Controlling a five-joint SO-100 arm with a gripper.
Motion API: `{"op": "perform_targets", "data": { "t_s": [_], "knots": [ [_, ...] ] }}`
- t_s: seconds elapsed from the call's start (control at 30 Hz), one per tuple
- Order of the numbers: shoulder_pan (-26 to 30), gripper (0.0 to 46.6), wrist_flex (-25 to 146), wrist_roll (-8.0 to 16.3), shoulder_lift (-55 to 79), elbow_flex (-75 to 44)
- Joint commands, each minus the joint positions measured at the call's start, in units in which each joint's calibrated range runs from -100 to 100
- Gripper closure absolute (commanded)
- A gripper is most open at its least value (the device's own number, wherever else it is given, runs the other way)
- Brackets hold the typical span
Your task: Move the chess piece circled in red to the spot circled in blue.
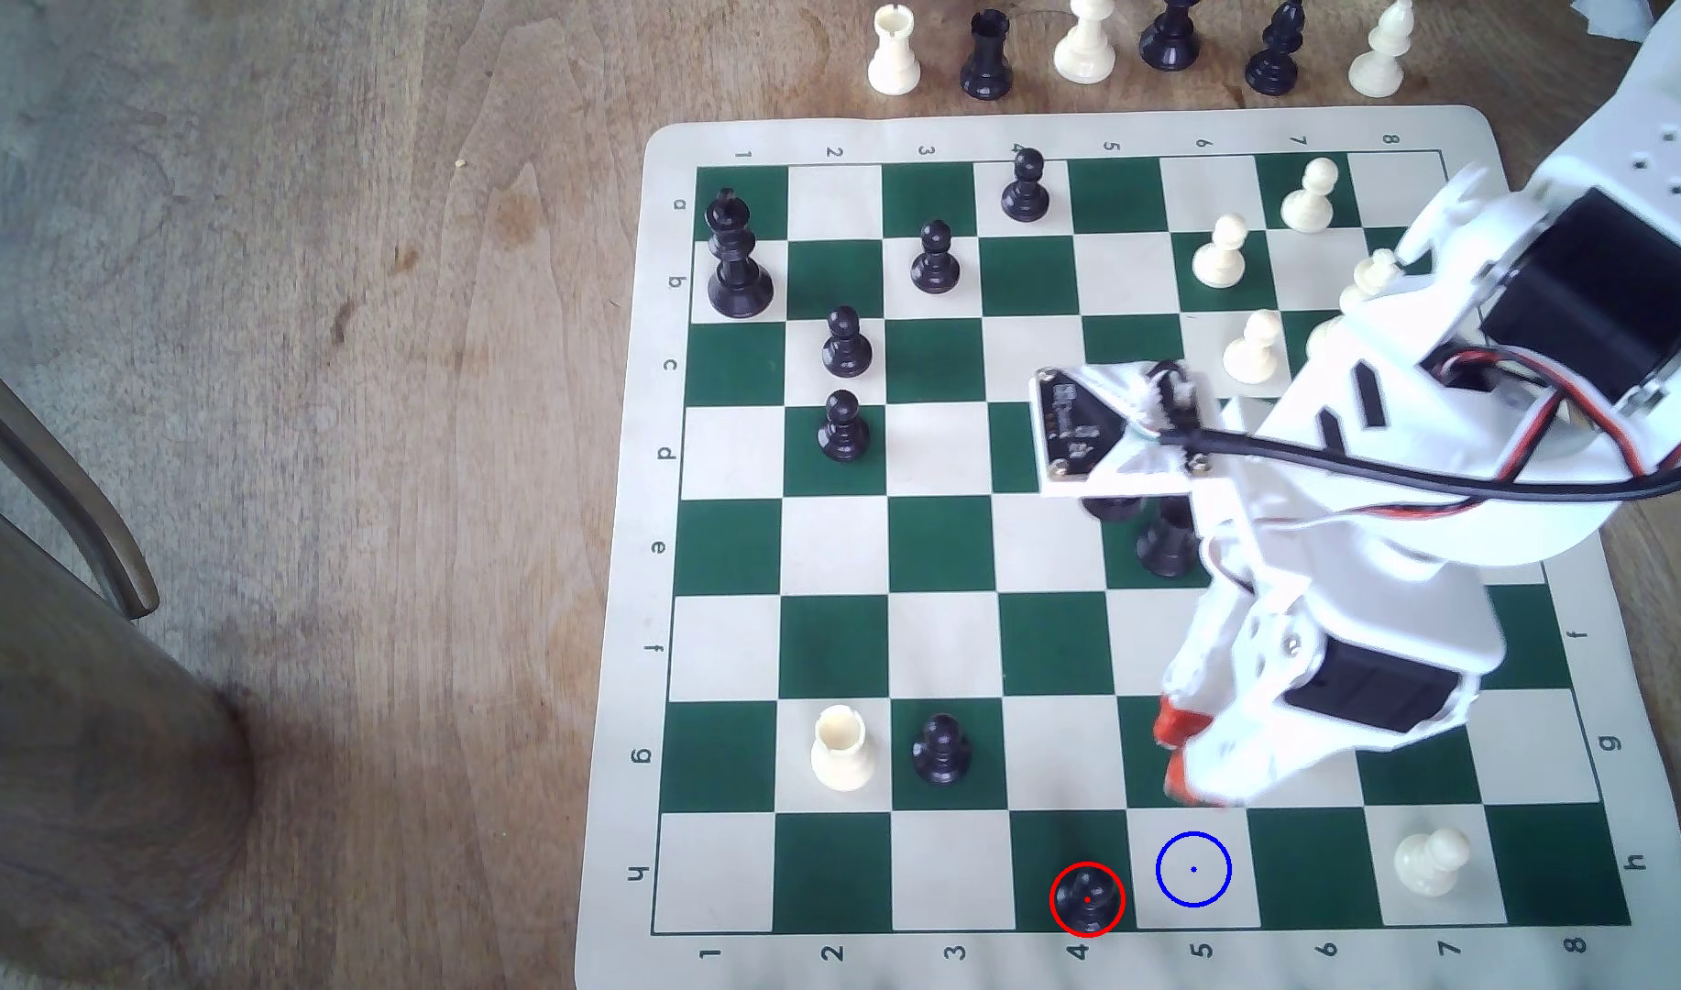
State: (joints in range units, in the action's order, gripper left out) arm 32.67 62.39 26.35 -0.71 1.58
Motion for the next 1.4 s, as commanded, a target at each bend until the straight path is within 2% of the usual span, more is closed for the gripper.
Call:
{"op": "perform_targets", "data": {
  "t_s": [0.0, 0.13, 0.27, 0.47, 0.57, 0.77, 1.0, 1.37],
  "knots": [
    [-0.72, 32.6, -2.77, -0.78, -0.05, -4.66],
    [-1.27, 30.2, -5.47, -1.12, 2.58, -4.48],
    [-1.19, 30.4, -7.35, -1.90, 4.70, -4.12],
    [-0.95, 36.4, -10.71, -2.59, 8.18, -2.40],
    [0.06, 34.6, -13.91, -3.27, 8.95, 0.68],
    [-0.48, 35.2, -14.56, -3.52, 10.05, 0.68],
    [-0.56, 32.6, -18.25, -3.13, 10.64, 2.32],
    [-1.50, 31.2, -17.59, -4.44, 10.98, 4.76]
  ]
}}
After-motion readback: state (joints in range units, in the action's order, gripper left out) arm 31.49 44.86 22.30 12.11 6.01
